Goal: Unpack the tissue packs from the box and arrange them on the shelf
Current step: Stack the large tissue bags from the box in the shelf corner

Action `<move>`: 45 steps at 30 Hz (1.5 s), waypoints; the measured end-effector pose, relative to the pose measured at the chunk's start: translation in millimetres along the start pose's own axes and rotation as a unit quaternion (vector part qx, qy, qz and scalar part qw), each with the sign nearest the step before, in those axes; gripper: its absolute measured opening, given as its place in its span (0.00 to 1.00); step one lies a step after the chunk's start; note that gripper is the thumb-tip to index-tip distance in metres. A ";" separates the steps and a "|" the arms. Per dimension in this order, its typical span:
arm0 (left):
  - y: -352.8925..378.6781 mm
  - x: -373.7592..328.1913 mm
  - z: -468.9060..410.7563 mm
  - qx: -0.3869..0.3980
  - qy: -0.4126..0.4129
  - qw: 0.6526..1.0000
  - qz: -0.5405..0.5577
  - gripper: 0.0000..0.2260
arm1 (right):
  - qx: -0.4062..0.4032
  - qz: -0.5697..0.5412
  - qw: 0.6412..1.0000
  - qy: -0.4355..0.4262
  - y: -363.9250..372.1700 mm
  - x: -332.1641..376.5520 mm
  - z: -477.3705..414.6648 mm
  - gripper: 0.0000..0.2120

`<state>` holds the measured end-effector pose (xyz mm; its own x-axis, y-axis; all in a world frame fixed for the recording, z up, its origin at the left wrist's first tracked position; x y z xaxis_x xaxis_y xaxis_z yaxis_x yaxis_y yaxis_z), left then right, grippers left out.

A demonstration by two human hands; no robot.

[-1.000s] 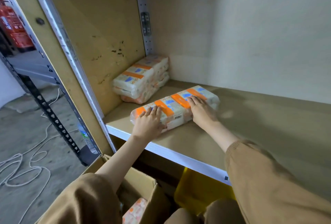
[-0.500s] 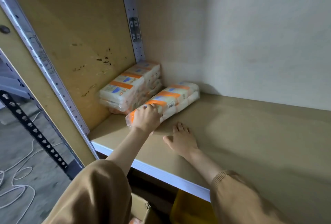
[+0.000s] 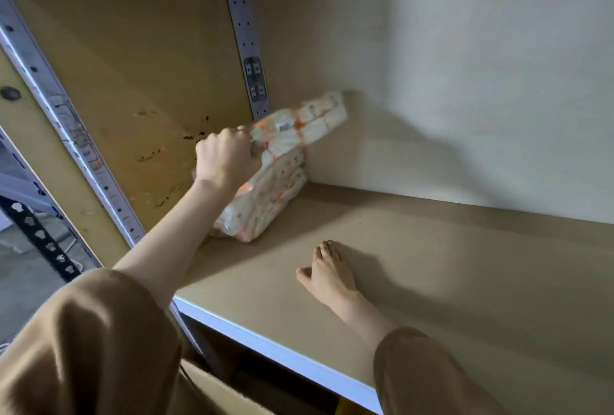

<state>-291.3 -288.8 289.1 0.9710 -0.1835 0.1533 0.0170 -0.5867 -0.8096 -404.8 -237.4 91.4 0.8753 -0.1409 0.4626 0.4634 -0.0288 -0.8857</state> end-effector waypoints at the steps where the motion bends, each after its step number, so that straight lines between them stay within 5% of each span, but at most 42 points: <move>1: 2.1 6.5 -4.8 0.003 -0.008 1.000 -0.007 0.16 | 0.001 -0.002 1.000 -0.001 0.6 0.9 -1.0 0.31; 10: 51.4 34.2 -11.2 0.080 -0.040 0.994 -0.057 0.16 | -0.004 -0.012 1.000 -0.009 5.7 -2.2 -2.3 0.32; 27: 79.5 40.8 -30.8 0.219 -0.024 0.975 0.002 0.40 | -0.014 -0.004 1.000 -0.014 6.8 -1.7 -0.7 0.31; 37: 21.5 47.3 64.1 0.096 -0.055 0.988 0.111 0.17 | -0.040 -0.028 0.997 -0.056 12.1 12.9 51.2 0.17; 45: 20.6 77.5 192.2 0.179 -0.053 0.977 0.106 0.13 | -0.007 -0.046 0.989 -0.138 31.4 53.5 121.6 0.16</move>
<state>-169.8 -163.5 175.4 0.9808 -0.1765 -0.0832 -0.1230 -0.2280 -0.9659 -326.6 -125.5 93.2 0.8351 0.1378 0.5326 0.5424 -0.0439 -0.8390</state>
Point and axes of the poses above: each hand's wrist, its own z-axis away from the middle knuckle, its own y-axis out of the palm, x = y × z, the point moved 2 cm from there along -z, towards the middle knuckle, and after that the axes turned 5 degrees about -z, right-handed, at the moved point
